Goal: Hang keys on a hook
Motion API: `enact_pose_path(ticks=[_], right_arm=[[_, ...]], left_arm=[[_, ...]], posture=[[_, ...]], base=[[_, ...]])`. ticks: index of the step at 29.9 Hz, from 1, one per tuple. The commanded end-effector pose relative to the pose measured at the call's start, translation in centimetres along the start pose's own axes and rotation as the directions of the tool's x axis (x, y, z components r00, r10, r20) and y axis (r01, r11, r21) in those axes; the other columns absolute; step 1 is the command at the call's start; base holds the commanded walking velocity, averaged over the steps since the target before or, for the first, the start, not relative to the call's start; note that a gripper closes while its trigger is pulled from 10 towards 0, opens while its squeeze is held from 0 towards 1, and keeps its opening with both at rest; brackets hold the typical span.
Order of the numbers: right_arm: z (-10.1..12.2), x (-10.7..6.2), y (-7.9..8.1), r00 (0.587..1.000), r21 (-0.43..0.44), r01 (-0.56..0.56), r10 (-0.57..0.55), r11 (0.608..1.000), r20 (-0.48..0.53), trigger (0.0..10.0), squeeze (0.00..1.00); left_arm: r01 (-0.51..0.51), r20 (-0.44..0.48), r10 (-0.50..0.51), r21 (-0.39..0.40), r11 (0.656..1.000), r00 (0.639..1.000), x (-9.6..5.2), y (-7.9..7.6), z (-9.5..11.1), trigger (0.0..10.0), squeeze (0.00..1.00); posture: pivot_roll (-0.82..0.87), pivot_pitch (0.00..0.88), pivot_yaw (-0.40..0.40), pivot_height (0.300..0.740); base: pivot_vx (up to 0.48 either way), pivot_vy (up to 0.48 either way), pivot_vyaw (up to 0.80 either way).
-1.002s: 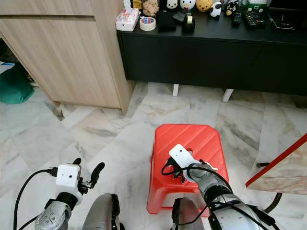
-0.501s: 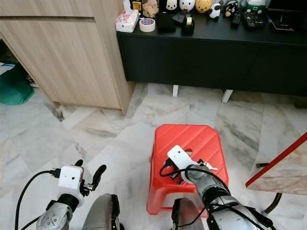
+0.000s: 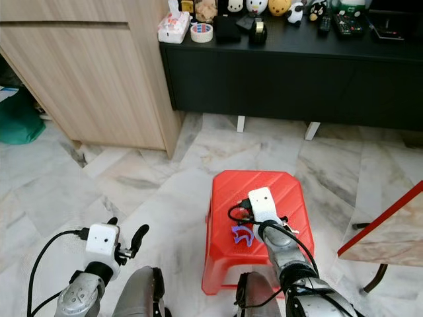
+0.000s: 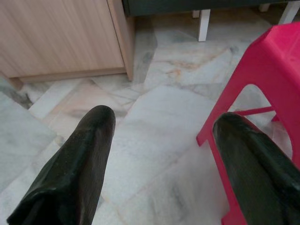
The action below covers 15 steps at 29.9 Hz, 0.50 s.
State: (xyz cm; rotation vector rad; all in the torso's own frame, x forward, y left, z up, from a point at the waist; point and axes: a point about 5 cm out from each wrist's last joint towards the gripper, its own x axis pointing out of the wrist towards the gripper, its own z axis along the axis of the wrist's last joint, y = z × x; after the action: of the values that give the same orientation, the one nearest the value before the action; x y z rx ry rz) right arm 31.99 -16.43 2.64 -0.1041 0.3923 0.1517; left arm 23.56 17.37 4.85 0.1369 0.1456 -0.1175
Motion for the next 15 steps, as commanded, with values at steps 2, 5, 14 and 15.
enact_pose_path(ticks=[2, 5, 14, 15], right_arm=[[0.0, -0.4, 0.1, 0.997, 0.041, 0.016, -0.019, 0.999, 0.069, 0.0, 0.0], [0.3, -1.1, 0.5, 0.985, 0.09, 0.015, -0.031, 0.996, 0.168, 0.0, 0.0], [1.5, -2.7, 1.4, 0.948, 0.129, -0.003, -0.039, 0.992, 0.316, 9.7, 0.0], [1.6, -2.9, 1.5, 0.944, 0.131, -0.006, -0.037, 0.991, 0.327, 10.0, 0.0]], left_arm=[[-0.006, -0.032, 0.006, 0.01, 1.0, 0.999, -0.2, 0.1, -1.0, 10.0, 0.0], [-0.019, -0.047, 0.019, 0.01, 1.0, 0.999, 0.0, 0.3, -1.6, 10.0, 0.0], [-0.088, -0.063, 0.088, 0.014, 0.996, 0.994, 0.5, 1.6, -2.5, 10.0, 0.0], [-0.101, -0.064, 0.101, 0.011, 0.995, 0.993, 0.5, 1.9, -2.6, 10.0, 0.0]], posture=[[0.06, 0.083, -0.016, 0.612], [0.05, 0.062, -0.022, 0.612], [0.03, 0.009, -0.03, 0.612], [0.03, 0.005, -0.03, 0.612]], base=[[0.0, 0.0, 0.0], [0.0, 0.0, 0.0], [0.0, 0.0, 0.0], [0.0, 0.0, 0.0]])
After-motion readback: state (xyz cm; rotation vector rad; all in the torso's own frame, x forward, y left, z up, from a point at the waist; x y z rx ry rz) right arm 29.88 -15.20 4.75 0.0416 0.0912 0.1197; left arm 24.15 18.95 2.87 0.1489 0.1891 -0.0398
